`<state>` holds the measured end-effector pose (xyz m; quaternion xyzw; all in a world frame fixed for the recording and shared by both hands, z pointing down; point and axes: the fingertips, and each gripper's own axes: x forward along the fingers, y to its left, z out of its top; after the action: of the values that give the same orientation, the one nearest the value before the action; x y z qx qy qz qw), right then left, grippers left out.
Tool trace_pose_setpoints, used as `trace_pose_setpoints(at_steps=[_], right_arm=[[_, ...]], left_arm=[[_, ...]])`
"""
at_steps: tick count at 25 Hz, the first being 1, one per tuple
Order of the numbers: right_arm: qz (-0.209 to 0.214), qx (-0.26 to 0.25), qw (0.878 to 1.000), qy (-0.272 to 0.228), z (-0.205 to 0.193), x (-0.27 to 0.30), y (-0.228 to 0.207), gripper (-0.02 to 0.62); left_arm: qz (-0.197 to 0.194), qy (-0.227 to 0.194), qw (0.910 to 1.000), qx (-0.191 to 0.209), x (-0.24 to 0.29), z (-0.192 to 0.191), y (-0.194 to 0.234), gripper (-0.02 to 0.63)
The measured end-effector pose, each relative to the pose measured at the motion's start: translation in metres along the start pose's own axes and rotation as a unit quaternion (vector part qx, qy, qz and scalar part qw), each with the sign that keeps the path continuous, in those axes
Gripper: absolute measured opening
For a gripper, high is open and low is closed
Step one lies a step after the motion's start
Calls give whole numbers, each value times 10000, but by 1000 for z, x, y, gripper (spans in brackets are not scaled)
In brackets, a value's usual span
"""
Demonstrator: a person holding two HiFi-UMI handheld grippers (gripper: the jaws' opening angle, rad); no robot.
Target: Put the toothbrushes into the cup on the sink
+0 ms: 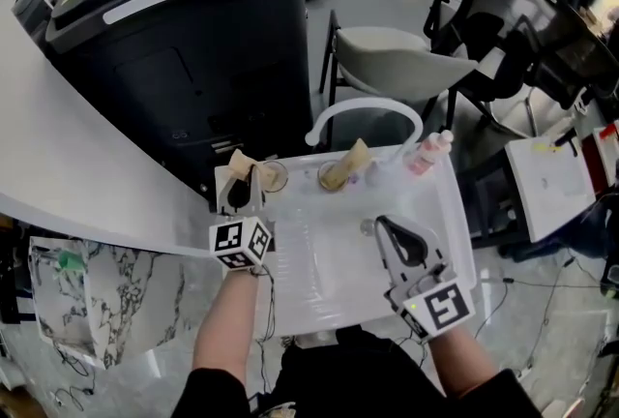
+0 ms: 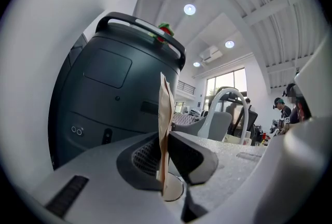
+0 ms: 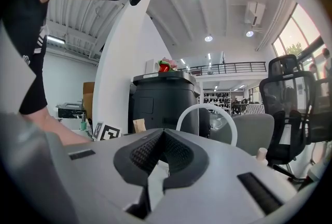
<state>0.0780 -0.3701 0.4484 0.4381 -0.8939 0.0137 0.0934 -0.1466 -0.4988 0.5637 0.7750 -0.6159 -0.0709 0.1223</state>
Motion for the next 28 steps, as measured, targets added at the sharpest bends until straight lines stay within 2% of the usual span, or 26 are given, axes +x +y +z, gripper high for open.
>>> trace_pose_setpoints(at_steps=[7, 9, 11, 17, 24, 28], right_arm=[[-39, 19, 10000, -7, -2, -9, -5, -3], [-51, 15, 10000, -34, -1, -12, -7, -3], [-66, 21, 10000, -48, -1, -14, -8, -3], [-74, 56, 9999, -82, 2, -19, -6, -3], [-25, 44, 9999, -152, 8, -21, 3, -3], [31, 9, 9994, -354, 16, -22, 9, -3]], left_arm=[[159, 493, 9986, 91, 7, -26, 3, 45], [184, 527, 9984, 123, 7, -27, 3, 105], [180, 532, 9984, 114, 6, -27, 2, 132], [171, 461, 9988, 84, 1, -18, -1, 152], [134, 281, 9994, 136, -10, 1, -4, 163], [114, 168, 9996, 173, -19, 14, -5, 167]])
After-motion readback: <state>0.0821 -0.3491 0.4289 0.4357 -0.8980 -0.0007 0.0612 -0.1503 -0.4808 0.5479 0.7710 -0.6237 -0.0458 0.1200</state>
